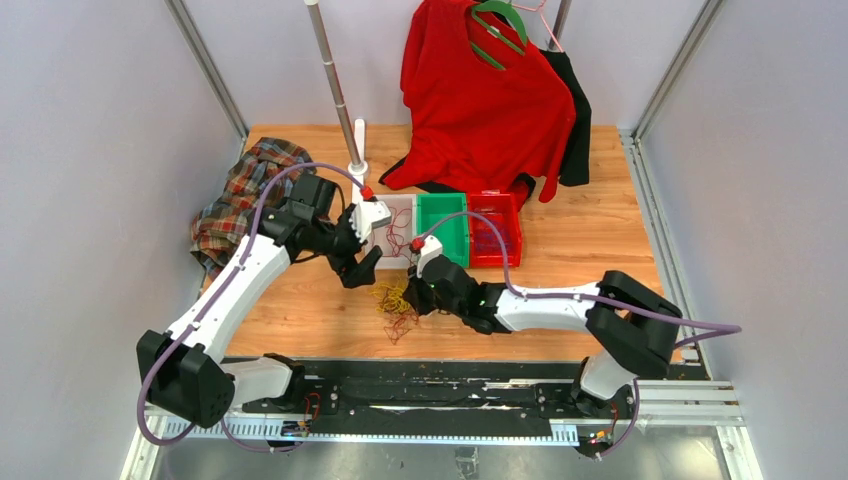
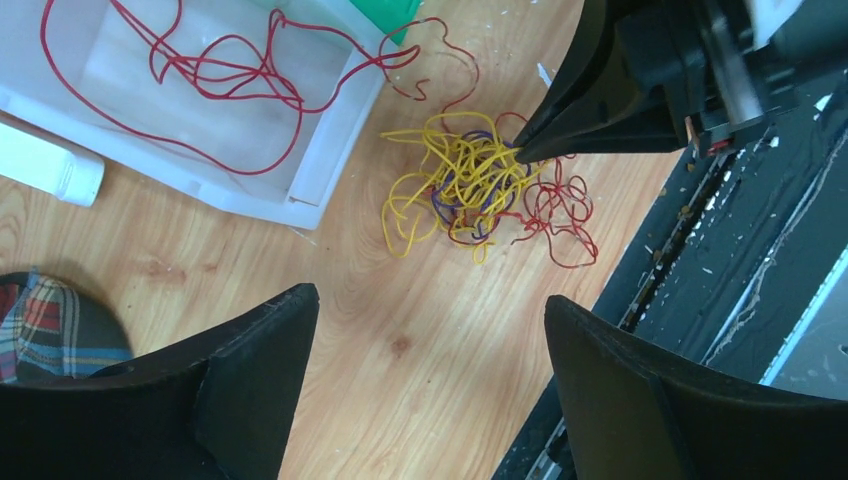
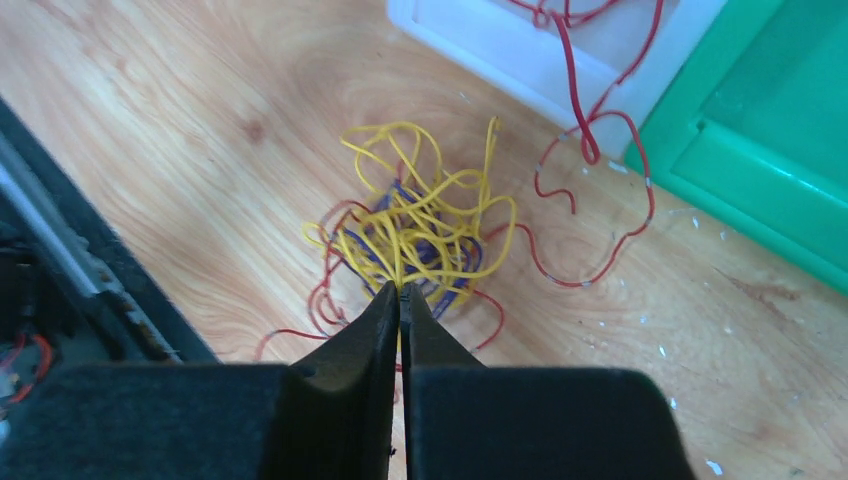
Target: Untangle the cables
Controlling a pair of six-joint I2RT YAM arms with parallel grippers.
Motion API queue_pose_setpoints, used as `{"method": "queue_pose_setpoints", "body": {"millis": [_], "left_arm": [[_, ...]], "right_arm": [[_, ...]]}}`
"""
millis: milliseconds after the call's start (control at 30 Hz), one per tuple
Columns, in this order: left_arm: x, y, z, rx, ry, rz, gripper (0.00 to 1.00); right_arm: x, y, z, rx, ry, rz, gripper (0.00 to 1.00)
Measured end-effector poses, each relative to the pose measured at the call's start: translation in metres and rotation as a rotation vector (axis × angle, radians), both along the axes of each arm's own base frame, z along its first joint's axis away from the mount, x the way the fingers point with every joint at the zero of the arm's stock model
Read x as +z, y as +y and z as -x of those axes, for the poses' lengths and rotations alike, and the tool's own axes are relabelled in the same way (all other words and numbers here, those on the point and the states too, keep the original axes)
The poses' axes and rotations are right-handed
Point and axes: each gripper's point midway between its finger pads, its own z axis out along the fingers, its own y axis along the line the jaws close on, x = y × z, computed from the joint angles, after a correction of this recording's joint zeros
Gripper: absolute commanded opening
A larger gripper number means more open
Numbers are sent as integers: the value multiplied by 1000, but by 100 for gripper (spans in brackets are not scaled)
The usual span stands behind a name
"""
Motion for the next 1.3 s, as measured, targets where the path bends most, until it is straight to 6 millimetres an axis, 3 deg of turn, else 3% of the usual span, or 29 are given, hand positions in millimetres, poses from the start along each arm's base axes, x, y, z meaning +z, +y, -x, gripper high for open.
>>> {"method": "queue_pose_setpoints", "body": {"millis": [300,400,500,633,833,933,1067,1167,1300], "left_arm": [[23,-6,8,-71,-13,38,86],[35,-10,14,-111,-28,66,85],[47,-12,22,-152,-48,90,81],[66,-14,34,-211,-98,120,72],[78,-10,56,-310,-156,129,66],[79,-12,63,-351,-166,132,54],[78,-13,68,-382,-164,131,25],[77,-13,69,-399,-172,129,10],[77,-12,69,-400,-170,124,3]], "right_arm": [[77,9,7,76,-90,-179,1],[94,12,15,128,-103,-219,1],[109,17,24,190,-108,-252,1],[145,30,35,280,-125,-328,1],[179,42,49,382,-138,-411,1],[185,44,54,411,-137,-427,1],[188,45,59,439,-132,-437,1],[190,46,61,451,-130,-441,1],[191,46,60,448,-132,-442,2]]}}
